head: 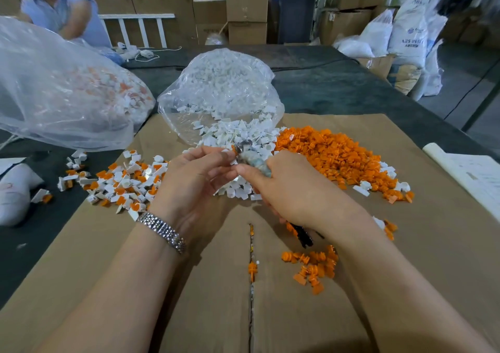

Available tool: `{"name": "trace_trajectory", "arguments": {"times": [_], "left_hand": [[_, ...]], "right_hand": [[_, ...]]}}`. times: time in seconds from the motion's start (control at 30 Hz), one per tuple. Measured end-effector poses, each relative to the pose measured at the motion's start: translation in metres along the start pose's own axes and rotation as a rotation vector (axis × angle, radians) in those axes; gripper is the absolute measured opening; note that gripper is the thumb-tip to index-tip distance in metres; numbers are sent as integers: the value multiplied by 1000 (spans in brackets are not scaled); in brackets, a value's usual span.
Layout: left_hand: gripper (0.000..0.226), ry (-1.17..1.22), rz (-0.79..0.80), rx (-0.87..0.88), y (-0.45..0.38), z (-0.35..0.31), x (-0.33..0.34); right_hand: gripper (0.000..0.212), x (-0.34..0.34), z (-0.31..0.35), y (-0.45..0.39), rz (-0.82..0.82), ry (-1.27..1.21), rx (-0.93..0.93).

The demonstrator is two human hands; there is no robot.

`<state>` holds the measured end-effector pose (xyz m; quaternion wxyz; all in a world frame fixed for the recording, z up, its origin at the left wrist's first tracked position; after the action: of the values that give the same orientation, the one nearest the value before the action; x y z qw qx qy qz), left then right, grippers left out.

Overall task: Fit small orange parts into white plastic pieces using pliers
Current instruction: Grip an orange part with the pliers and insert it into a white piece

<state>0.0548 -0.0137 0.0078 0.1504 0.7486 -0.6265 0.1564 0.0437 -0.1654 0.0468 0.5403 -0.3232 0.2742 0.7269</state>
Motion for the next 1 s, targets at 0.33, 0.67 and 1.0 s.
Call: {"name": "trace_trajectory", "arguments": {"times": [0.33, 0.67, 1.0], "left_hand": [[8, -18, 15, 4, -1, 0, -1], [10, -1230, -597, 374, 4, -63, -62], [20, -1464, 57, 313, -3, -13, -11]], "right_hand": [[61, 4, -8, -4, 74, -162, 30], [38, -72, -75, -23, -282, 150, 192], [55, -52, -100, -23, -262, 364, 367]]}}
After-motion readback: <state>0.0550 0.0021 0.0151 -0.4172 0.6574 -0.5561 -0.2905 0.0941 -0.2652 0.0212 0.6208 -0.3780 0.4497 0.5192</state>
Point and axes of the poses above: each hand's wrist, its own y-axis away from the middle knuckle, its own x-axis out of the palm, z = x × y, the point moved 8 cm from there along -y, towards the middle knuckle, and after that the axes turned 3 degrees about x, right-handed, at the moved point
